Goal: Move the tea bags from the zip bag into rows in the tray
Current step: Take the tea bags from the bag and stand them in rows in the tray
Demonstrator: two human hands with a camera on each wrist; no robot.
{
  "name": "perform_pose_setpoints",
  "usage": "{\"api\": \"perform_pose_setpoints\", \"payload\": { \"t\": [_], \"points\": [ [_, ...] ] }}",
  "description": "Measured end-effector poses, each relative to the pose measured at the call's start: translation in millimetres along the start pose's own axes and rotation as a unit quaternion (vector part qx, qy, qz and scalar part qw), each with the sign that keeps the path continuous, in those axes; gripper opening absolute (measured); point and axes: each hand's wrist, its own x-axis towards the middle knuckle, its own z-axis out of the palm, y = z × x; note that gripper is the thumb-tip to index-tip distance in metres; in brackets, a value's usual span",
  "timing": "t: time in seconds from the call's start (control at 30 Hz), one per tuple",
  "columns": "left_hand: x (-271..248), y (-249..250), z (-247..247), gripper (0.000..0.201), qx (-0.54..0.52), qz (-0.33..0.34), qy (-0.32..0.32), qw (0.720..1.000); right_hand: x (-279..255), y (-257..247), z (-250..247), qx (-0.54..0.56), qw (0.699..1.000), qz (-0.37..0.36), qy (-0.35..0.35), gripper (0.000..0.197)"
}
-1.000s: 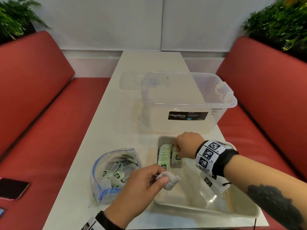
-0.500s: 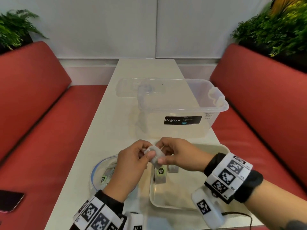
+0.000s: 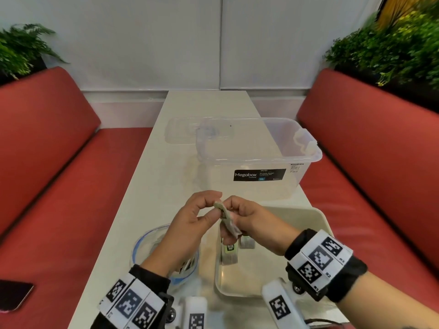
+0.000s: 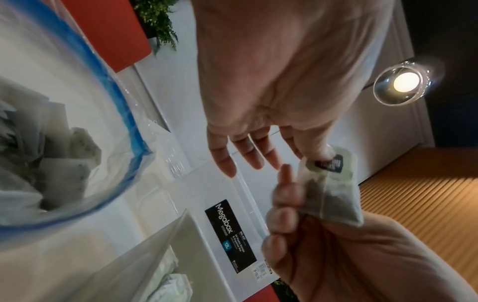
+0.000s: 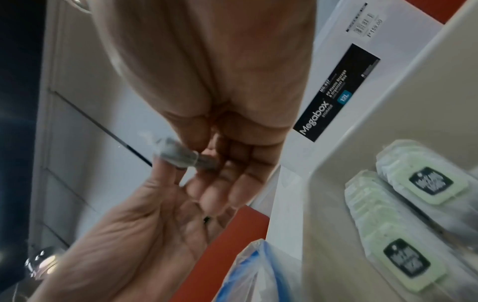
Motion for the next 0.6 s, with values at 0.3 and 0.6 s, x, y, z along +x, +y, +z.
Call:
{"api": "perform_pose_setpoints", "payload": {
  "t": [0.3,0.6],
  "points": [
    [8,3,-3,0.019,0.015,0.011,0.027,0.999,1,-6,-10,-0.094,0.986,-0.091,0.108,0.009],
    [6,1,7,0.040,-0.051,-0.045,0.053,0.996,5,-7,-17,-0.125,0.978,-0.089,0.139,0.016]
  ]
}}
